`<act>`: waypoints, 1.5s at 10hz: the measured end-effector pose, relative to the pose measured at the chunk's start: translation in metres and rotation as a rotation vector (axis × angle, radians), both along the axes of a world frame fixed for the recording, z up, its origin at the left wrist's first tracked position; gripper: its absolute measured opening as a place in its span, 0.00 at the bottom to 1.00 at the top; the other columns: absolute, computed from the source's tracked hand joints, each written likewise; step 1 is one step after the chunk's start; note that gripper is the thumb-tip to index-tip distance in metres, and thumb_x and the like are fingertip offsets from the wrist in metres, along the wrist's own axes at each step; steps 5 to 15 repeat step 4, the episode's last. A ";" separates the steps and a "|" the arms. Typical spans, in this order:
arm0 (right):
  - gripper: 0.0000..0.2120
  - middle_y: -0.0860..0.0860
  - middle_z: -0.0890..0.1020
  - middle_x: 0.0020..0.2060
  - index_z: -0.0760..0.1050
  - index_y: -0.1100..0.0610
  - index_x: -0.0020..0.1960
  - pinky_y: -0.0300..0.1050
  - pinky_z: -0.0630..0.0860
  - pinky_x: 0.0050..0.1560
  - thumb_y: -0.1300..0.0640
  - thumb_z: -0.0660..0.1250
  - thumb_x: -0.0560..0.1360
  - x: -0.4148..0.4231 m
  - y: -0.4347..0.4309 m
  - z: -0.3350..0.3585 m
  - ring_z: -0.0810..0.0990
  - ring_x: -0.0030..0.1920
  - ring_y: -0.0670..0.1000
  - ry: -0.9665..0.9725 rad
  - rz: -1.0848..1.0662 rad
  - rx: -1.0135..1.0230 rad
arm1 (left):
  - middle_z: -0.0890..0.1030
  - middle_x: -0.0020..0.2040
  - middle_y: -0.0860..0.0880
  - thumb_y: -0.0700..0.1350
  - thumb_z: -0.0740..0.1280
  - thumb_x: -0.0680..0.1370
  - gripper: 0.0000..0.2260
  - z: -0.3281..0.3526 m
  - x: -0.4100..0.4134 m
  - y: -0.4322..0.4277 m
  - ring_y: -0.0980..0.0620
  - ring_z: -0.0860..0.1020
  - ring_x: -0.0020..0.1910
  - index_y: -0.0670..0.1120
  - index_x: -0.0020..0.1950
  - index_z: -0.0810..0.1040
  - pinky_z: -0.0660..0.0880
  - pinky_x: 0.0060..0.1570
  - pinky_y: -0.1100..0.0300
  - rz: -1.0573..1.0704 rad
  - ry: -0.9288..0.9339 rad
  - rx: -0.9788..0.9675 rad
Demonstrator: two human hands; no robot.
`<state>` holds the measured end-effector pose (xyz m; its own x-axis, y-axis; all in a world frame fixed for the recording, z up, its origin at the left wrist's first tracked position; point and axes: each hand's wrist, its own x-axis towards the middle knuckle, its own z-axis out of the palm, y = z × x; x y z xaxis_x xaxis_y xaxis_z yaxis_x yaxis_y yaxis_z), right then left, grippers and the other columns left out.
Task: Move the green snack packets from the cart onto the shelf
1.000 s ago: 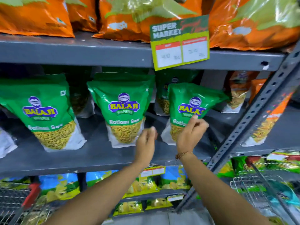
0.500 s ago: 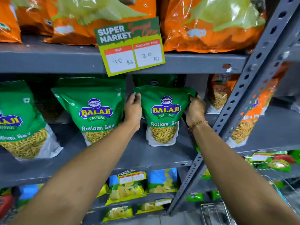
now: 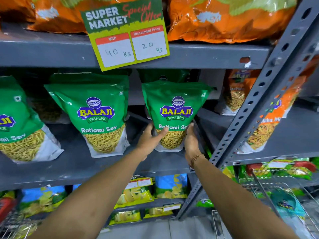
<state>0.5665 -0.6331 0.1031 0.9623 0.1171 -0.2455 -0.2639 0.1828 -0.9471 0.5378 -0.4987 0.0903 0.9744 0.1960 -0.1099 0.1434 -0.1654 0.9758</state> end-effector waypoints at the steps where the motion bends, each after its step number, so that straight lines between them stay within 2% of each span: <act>1: 0.27 0.52 0.74 0.64 0.67 0.55 0.69 0.41 0.67 0.59 0.44 0.42 0.80 -0.002 -0.001 0.001 0.72 0.64 0.50 0.004 -0.018 -0.034 | 0.76 0.65 0.51 0.72 0.68 0.57 0.36 -0.005 -0.001 -0.001 0.51 0.74 0.62 0.58 0.62 0.69 0.71 0.65 0.45 0.027 0.022 0.000; 2: 0.27 0.51 0.75 0.63 0.68 0.54 0.69 0.42 0.68 0.60 0.43 0.42 0.80 -0.002 0.000 0.000 0.73 0.65 0.52 0.000 -0.035 -0.055 | 0.75 0.67 0.51 0.71 0.66 0.58 0.38 0.008 -0.009 -0.005 0.50 0.73 0.64 0.59 0.65 0.66 0.71 0.65 0.45 0.026 0.037 -0.010; 3: 0.27 0.52 0.76 0.61 0.69 0.56 0.68 0.44 0.69 0.61 0.43 0.43 0.80 -0.006 0.010 0.004 0.73 0.65 0.54 -0.006 -0.122 -0.106 | 0.67 0.73 0.50 0.67 0.66 0.64 0.40 0.019 -0.015 -0.005 0.47 0.66 0.70 0.57 0.71 0.57 0.67 0.69 0.44 0.008 0.043 0.017; 4: 0.22 0.61 0.78 0.56 0.74 0.62 0.58 0.49 0.71 0.56 0.47 0.49 0.80 -0.039 0.029 -0.004 0.76 0.58 0.61 -0.072 -0.299 -0.412 | 0.68 0.72 0.45 0.58 0.62 0.74 0.32 0.021 -0.043 0.005 0.45 0.66 0.70 0.47 0.73 0.56 0.67 0.68 0.47 0.137 -0.098 0.116; 15: 0.22 0.61 0.78 0.56 0.74 0.62 0.58 0.49 0.71 0.56 0.47 0.49 0.80 -0.039 0.029 -0.004 0.76 0.58 0.61 -0.072 -0.299 -0.412 | 0.68 0.72 0.45 0.58 0.62 0.74 0.32 0.021 -0.043 0.005 0.45 0.66 0.70 0.47 0.73 0.56 0.67 0.68 0.47 0.137 -0.098 0.116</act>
